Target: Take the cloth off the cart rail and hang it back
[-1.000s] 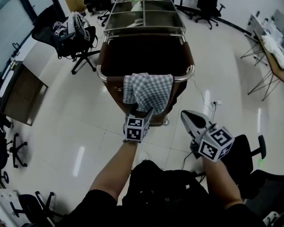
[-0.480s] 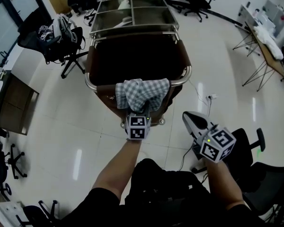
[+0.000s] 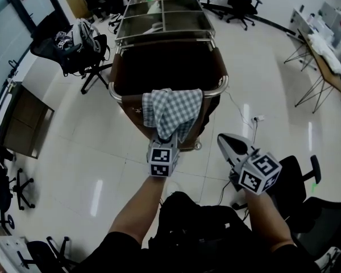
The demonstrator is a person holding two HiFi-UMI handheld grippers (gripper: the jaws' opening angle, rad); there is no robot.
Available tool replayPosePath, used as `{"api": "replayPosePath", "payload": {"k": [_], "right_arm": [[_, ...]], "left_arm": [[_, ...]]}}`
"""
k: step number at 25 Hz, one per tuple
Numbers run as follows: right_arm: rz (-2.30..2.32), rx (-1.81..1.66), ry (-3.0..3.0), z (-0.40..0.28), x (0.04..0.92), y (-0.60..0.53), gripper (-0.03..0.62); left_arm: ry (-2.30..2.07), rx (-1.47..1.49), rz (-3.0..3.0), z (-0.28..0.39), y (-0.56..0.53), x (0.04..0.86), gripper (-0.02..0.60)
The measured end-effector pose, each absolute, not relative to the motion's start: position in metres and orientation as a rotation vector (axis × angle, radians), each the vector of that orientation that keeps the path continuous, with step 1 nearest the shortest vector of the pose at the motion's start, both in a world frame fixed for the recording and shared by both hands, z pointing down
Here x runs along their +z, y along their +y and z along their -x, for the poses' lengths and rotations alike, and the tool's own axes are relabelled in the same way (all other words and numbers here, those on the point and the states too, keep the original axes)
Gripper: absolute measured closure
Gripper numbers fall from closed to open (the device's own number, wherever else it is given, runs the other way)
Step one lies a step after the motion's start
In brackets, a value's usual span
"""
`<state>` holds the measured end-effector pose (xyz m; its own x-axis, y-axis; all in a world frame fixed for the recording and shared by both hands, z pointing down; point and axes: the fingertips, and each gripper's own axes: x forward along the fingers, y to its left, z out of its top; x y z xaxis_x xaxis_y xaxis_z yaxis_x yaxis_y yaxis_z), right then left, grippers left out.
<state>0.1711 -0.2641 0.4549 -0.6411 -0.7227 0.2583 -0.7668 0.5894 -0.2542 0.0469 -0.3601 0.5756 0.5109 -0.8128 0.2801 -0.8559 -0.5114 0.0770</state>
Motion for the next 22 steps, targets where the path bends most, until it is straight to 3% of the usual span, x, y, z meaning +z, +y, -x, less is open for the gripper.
{"api": "replayPosePath", "payload": {"k": [11,22], "right_arm": [[-1.141,0.480,-2.791,-0.163,0.441,-0.193,0.577],[-1.081,0.448,-2.847,-0.136,0.422,-0.149,0.577]], "left_arm": [[-1.576,0.102,-2.624,-0.031,-0.252,0.470,0.576],[-1.658,0.026,-2.646,0.021,-0.148,0.423,0.577]]}}
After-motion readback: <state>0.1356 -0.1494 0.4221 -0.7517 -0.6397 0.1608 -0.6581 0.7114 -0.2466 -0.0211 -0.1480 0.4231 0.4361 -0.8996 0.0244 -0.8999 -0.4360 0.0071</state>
